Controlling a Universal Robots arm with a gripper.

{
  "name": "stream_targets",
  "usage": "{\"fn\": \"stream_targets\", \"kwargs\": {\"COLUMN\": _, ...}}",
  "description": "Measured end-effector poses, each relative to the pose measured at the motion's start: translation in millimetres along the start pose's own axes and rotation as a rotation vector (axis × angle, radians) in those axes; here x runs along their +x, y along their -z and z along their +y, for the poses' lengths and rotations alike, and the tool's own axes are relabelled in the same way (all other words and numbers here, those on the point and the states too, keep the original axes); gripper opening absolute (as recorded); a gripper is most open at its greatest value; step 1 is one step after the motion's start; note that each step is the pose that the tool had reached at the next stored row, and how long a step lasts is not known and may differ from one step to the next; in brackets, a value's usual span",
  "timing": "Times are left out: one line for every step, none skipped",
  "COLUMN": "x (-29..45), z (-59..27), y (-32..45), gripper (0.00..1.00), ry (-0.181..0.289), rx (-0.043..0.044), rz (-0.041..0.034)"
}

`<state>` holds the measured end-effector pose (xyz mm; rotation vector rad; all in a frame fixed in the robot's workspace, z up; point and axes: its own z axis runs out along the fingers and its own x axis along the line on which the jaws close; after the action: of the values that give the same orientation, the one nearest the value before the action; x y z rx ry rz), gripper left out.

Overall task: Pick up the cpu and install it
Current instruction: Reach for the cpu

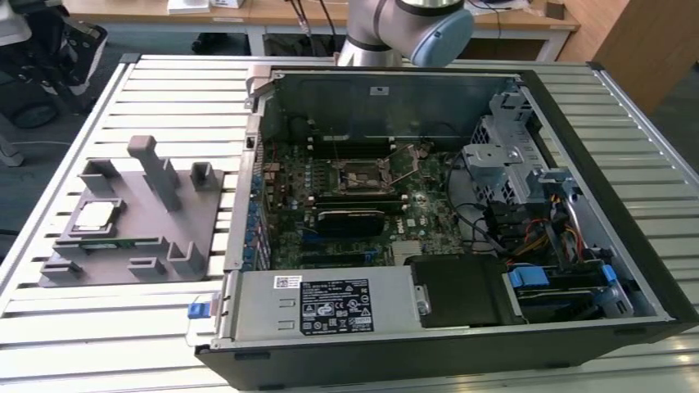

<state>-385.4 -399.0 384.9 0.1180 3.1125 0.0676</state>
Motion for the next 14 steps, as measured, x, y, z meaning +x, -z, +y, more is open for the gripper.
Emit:
{"fn": "stream_targets", "kwargs": {"x": 3.5, "z": -0.3, "y": -0.1, "gripper": 0.11, "ry": 0.0, "rx": 0.0, "rz": 0.0}}
{"fn": "stream_targets", "kwargs": {"x": 6.9, "z": -0.5, "y": -0.1, "gripper": 0.11, "ry": 0.0, "rx": -0.0001, "rz": 0.0}}
{"fn": "stream_targets", "kwargs": {"x": 10.2, "z": -0.8, "y": -0.2, "gripper": 0.11, "ry": 0.0, "rx": 0.0, "rz": 0.0}}
{"fn": "stream_targets", "kwargs": {"x": 13.3, "z": -1.0, "y": -0.3, "gripper": 0.11, "ry": 0.0, "rx": 0.0, "rz": 0.0}}
{"fn": "stream_targets", "kwargs": {"x": 16.4, "z": -1.2, "y": -0.3, "gripper": 0.11, "ry": 0.0, "rx": 0.0, "rz": 0.0001}}
{"fn": "stream_targets", "kwargs": {"x": 19.5, "z": -1.5, "y": -0.4, "gripper": 0.11, "ry": 0.0, "rx": 0.0, "rz": 0.0}}
{"fn": "stream_targets", "kwargs": {"x": 22.6, "z": -1.7, "y": -0.5, "gripper": 0.11, "ry": 0.0, "rx": 0.0, "rz": 0.0}}
{"fn": "stream_targets", "kwargs": {"x": 25.5, "z": -2.0, "y": -0.5, "gripper": 0.11, "ry": 0.0, "rx": 0.0, "rz": 0.0}}
{"fn": "stream_targets", "kwargs": {"x": 28.4, "z": -2.2, "y": -0.7, "gripper": 0.11, "ry": 0.0, "rx": -0.0001, "rz": -0.0001}}
{"fn": "stream_targets", "kwargs": {"x": 30.9, "z": -2.4, "y": -0.7, "gripper": 0.11, "ry": 0.0, "rx": 0.0, "rz": 0.0}}
{"fn": "stream_targets", "kwargs": {"x": 33.4, "z": -2.7, "y": -0.8, "gripper": 0.11, "ry": 0.0, "rx": 0.0, "rz": 0.0}}
{"fn": "stream_targets", "kwargs": {"x": 35.9, "z": -2.9, "y": -0.8, "gripper": 0.11, "ry": 0.0, "rx": 0.0, "rz": 0.0}}
{"fn": "stream_targets", "kwargs": {"x": 38.5, "z": -3.2, "y": -0.9, "gripper": 0.11, "ry": 0.0, "rx": 0.0, "rz": 0.0}}
{"fn": "stream_targets", "kwargs": {"x": 41.1, "z": -3.5, "y": -0.9, "gripper": 0.11, "ry": 0.0, "rx": 0.0, "rz": 0.0}}
